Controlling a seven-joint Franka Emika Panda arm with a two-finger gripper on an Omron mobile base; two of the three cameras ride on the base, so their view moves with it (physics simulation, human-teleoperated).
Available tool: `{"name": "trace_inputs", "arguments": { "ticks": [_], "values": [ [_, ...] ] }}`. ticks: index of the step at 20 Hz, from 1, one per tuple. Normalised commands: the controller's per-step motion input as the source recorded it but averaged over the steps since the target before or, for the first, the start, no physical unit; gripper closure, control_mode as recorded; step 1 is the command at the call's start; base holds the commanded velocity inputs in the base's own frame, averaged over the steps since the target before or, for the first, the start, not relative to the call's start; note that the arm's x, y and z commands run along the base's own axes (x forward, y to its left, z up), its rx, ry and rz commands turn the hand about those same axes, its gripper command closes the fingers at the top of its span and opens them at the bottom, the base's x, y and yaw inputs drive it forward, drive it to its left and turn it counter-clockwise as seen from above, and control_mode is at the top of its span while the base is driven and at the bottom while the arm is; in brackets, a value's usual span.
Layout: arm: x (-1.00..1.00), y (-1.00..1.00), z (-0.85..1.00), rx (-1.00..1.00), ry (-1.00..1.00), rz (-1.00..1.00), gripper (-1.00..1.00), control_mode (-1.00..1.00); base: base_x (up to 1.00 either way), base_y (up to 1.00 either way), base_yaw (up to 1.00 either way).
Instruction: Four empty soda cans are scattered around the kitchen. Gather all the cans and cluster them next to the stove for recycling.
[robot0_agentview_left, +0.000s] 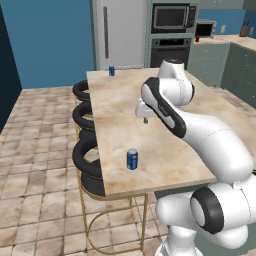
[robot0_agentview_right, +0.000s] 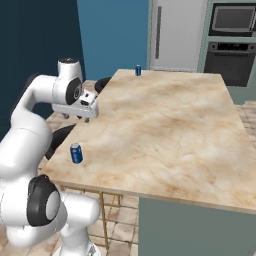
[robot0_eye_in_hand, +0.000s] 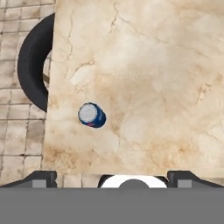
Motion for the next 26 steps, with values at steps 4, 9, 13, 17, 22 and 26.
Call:
{"name": "trace_inputs", "arguments": {
  "ticks": [4, 9, 13, 17, 22, 26],
  "values": [
    [0.09, 0.33, -0.24, 0.08, 0.02, -0.11, -1.0, -1.0, 0.0, 0.0, 0.0],
    [0.22, 0.3, -0.24, -0.07, -0.01, -0.09, -1.0, -1.0, 0.0, 0.0, 0.0],
    [0.22, 0.24, -0.25, -0.13, -0.01, -0.08, -1.0, -1.0, 0.0, 0.0, 0.0],
    [0.22, 0.17, -0.24, -0.03, -0.01, -0.04, -1.0, -1.0, 0.0, 0.0, 0.0],
    [0.18, 0.14, -0.2, 0.03, 0.0, -0.04, -1.0, -1.0, 0.0, 0.0, 0.0],
    [0.08, 0.11, -0.24, 0.02, 0.0, -0.06, -1.0, -1.0, 0.0, 0.0, 0.0]
  ]
}}
